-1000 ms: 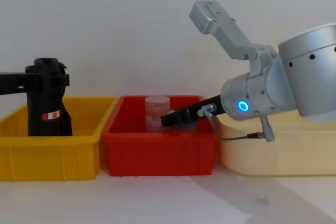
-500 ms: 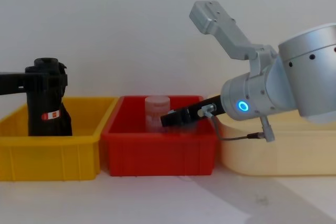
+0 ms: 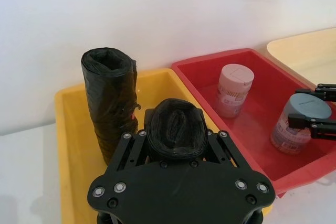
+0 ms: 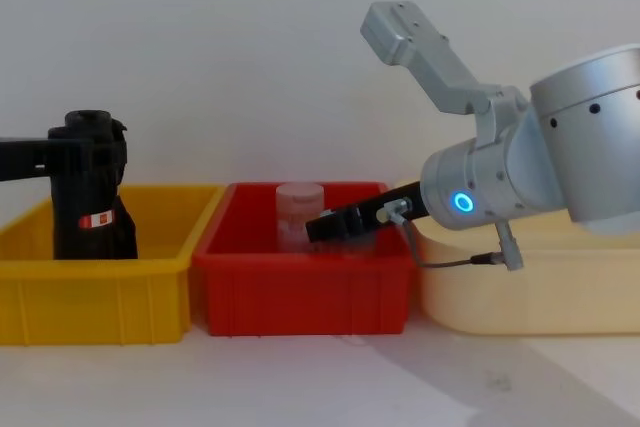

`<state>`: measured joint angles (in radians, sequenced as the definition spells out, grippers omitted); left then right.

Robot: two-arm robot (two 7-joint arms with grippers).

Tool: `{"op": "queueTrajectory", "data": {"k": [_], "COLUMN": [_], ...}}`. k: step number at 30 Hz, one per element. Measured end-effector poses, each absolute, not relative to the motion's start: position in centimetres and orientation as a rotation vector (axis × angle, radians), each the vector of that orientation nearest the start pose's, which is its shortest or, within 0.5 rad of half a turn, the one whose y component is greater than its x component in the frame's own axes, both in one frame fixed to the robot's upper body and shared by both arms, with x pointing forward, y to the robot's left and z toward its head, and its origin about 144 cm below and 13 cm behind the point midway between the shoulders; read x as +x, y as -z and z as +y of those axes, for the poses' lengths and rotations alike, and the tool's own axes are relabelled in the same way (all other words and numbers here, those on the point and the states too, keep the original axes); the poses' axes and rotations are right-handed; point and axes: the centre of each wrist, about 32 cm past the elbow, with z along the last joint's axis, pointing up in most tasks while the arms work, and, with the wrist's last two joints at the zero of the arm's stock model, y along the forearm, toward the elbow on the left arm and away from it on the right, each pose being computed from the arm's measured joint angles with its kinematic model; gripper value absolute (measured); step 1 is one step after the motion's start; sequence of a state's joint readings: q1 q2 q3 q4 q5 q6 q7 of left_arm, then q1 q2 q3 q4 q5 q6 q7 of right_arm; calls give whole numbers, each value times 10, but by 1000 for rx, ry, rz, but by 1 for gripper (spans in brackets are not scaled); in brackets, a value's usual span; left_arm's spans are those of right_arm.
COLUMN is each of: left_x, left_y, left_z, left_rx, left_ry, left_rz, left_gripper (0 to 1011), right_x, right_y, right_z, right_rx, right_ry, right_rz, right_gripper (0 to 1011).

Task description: Pick up the garbage bag with the one hand and transfer it to the other hand.

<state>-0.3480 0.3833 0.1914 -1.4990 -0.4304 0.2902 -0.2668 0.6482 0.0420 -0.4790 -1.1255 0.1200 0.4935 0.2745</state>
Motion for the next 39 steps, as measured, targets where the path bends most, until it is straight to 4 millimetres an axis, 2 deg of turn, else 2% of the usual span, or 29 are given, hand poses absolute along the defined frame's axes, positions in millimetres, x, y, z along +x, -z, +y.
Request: {"op": "queueTrajectory", "data": {"k": [27,34,39], "left_x": [543,543,544], "left_y": [-1248,-1259,-1277], "left_z": [291,290,287], "left_rx": [69,88,90], "left_ry": [-1149,-1141,-1126], "left_rz": [57,20,-23], "left_gripper": [382,382,382], "right_x": [604,603,602], "right_y": [-1243,-1250,-1262], "right_z": [-112,-114,-120], "right_rx": [-411,-375,-321], "right_ry": [926,913,910], "right_rz": [101,88,79], "right_gripper": [666,666,666]}}
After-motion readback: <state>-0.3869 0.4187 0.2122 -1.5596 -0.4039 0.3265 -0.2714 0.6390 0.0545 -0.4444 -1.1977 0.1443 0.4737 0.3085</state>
